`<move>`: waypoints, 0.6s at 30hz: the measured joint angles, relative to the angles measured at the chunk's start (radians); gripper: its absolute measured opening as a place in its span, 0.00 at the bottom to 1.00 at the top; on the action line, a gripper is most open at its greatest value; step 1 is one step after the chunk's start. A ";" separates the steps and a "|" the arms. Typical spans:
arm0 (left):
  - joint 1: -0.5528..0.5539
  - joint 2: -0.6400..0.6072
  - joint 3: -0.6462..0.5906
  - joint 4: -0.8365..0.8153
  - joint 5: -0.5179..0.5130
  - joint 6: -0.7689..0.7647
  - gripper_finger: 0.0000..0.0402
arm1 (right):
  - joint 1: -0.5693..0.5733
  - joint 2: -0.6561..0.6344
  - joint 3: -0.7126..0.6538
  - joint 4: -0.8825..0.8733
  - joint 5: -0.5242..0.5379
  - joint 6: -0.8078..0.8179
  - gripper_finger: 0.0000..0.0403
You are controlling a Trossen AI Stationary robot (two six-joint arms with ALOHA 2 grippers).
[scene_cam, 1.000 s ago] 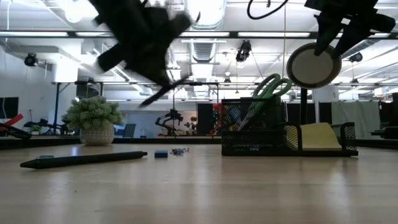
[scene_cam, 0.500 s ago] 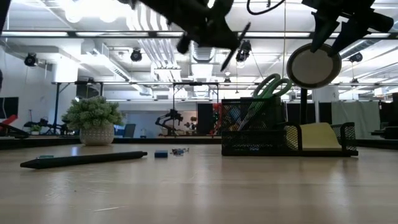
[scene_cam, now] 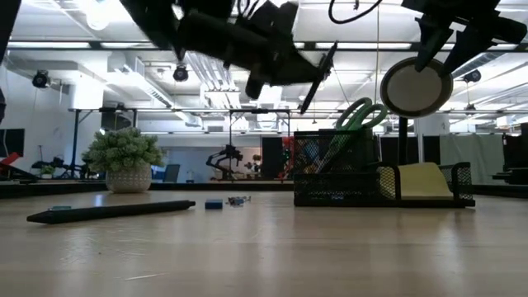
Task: Pick and place office supplies into organizer
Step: Put the left black ballpen into the black mesh organizer
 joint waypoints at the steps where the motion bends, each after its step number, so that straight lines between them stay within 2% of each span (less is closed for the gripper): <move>1: 0.004 0.007 -0.019 0.027 0.002 -0.003 0.03 | 0.000 0.000 0.000 0.000 -0.004 0.000 0.54; 11: 0.014 0.122 -0.025 0.211 0.027 0.049 0.03 | -0.002 0.000 0.000 0.001 -0.094 0.000 0.54; 18: 0.017 0.203 -0.010 0.209 0.036 0.053 0.04 | -0.002 0.000 0.000 0.002 -0.113 -0.001 0.54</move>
